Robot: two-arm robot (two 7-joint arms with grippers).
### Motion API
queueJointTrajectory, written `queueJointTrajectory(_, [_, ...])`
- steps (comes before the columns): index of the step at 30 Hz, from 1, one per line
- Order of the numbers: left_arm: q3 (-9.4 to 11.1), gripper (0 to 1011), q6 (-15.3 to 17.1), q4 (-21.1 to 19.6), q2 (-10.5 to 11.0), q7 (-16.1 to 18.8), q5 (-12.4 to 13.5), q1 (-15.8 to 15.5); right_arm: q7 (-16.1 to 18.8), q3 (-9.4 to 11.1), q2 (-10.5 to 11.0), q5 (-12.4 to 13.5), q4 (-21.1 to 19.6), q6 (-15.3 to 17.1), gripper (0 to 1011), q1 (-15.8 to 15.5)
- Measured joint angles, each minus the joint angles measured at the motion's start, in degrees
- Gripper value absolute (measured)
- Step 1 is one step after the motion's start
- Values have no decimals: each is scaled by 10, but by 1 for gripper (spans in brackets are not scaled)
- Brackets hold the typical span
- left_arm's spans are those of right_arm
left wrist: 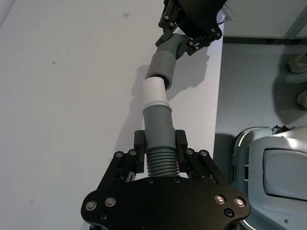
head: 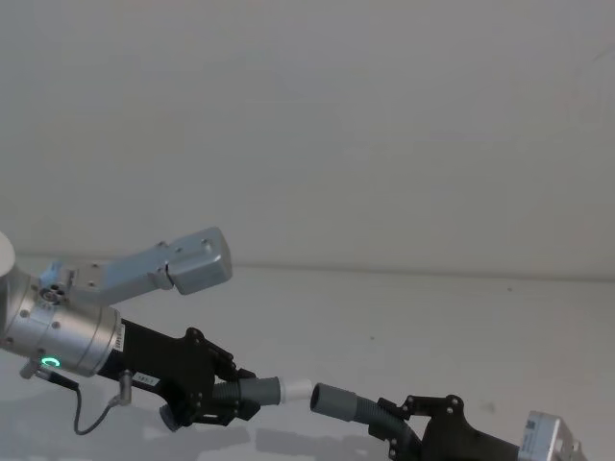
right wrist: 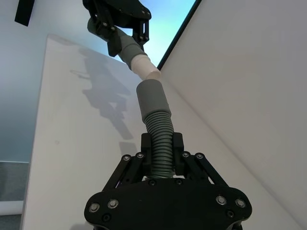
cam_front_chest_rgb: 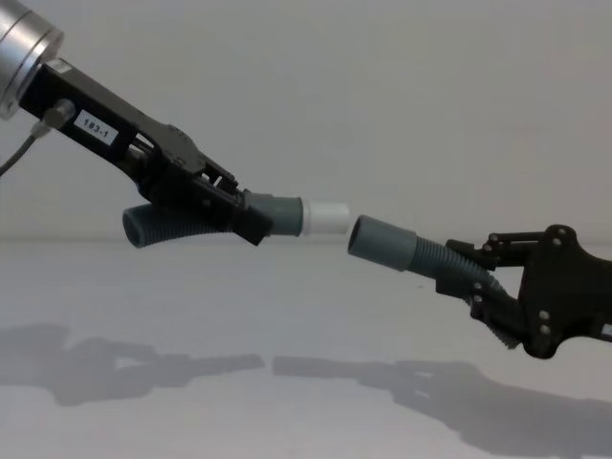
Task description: Use both hands to pick up one end of the pipe from the table, align the ends, and insert them.
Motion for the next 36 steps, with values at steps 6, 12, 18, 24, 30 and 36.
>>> queueJointTrajectory(6, [2,336,-1,1,-2,0,-1,-1,-2,1,-1,0,1,4,229,1])
queueJointTrajectory(12, [3,336,-1,3,-4,0,-1,-2,-2,2,-1,0,2,5,229,2])
queueJointTrajectory(18, [5,336,0,6,-7,0,-1,-4,2,3,-1,5,4,5,229,2])
queueJointTrajectory(24, [6,336,0,11,-10,0,0,-5,7,3,-2,11,5,5,229,3])
queueJointTrajectory(30, [8,336,-1,17,-14,-2,1,-8,12,4,-2,18,6,5,229,3])
queueJointTrajectory(36, [10,336,-6,25,-18,-6,2,-10,16,4,-2,23,7,5,229,3])
